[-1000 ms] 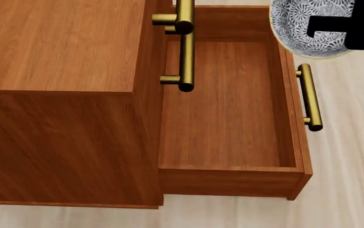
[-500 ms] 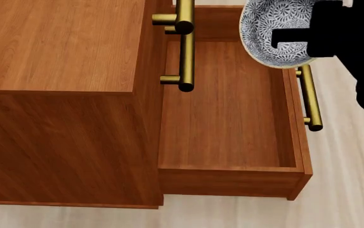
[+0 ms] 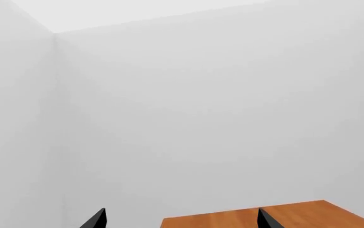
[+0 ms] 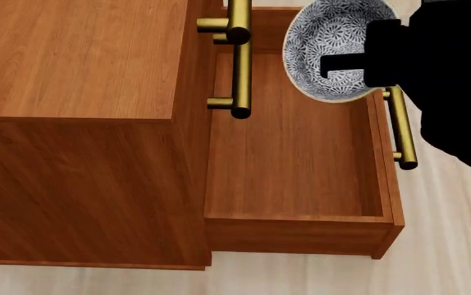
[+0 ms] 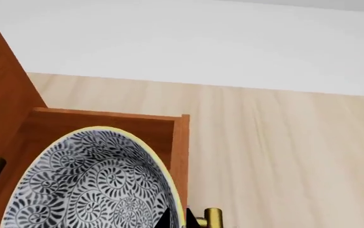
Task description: Put the bowl in the bottom drawer of the cabinet.
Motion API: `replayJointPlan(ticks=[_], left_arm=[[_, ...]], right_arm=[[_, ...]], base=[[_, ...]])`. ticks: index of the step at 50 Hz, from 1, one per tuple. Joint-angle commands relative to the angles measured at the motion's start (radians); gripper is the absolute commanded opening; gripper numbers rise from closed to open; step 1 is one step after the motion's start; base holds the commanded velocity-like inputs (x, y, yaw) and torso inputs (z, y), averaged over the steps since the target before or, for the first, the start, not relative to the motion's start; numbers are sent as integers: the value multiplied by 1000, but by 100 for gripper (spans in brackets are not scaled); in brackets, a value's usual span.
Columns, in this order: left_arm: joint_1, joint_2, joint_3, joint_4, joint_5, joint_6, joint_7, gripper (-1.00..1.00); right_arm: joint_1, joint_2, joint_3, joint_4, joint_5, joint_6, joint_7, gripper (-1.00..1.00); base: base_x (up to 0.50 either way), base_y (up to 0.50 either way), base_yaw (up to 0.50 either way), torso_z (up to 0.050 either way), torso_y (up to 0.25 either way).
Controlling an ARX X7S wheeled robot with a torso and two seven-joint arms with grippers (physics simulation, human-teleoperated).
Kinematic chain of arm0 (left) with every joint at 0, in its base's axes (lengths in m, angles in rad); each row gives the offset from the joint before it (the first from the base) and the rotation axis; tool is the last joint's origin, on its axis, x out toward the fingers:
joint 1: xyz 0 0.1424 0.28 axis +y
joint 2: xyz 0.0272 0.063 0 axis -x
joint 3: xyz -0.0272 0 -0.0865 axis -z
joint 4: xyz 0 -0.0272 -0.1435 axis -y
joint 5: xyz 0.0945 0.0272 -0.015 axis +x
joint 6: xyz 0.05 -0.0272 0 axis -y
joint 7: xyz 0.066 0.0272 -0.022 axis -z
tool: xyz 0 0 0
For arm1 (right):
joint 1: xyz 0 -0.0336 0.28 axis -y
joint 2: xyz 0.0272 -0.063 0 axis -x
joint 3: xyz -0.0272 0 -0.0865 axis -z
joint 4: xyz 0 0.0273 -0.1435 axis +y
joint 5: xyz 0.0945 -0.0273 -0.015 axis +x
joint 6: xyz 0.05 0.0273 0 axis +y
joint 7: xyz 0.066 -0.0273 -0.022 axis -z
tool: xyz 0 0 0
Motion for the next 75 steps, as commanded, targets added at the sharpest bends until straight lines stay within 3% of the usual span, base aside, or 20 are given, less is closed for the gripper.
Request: replayJointPlan(ticks=[1,75], left_arm=[[34,3,21,-33,-33,-6,-2,100],[42,-7,28,-51,-27,23,-10,100]], right_arm=[[-3,-28,-25,33,-31,-32,-35,-100],[-47,-141,-111,244,-118,-192,-166,-100]], base=[[0,0,0,0,0],[0,0,0,0,-3]])
